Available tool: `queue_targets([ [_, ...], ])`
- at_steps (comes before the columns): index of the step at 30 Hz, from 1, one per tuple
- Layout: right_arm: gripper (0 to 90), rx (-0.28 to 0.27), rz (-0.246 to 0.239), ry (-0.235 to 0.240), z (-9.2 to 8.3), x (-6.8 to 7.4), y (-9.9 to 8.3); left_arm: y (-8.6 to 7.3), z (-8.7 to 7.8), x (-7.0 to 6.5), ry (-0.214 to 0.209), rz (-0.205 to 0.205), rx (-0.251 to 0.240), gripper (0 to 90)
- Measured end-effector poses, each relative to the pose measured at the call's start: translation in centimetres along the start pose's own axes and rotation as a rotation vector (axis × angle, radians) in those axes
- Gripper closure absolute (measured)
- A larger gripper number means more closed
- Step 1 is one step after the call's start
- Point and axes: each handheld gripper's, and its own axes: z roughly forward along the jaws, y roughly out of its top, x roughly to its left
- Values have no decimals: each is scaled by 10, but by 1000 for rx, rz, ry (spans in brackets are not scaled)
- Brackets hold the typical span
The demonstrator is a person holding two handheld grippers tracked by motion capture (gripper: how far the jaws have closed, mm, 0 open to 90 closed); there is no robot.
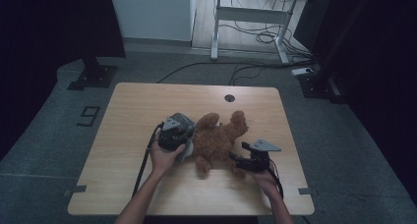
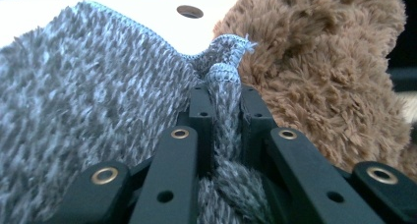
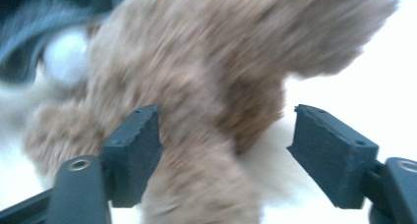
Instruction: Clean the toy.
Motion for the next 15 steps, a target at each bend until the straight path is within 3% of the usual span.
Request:
queue_targets([
  [2,231,-34,24,-26,-7,-6,8,-4,-4,-6,11,25,-10,792],
  [6,194,-69,48,-56,-9,-12,25,-10,-8,-10,12,33,-29,792],
  [12,187,-54,91,-42,6,-19,47,-15,-11,-12,14,35,-48,792],
  [14,260,-50,115,-31,10,-20,50,-16,-11,-12,15,35,-52,792],
  [15,369,-53,122,-37,11,-19,49,-17,-12,-12,14,32,-55,792],
])
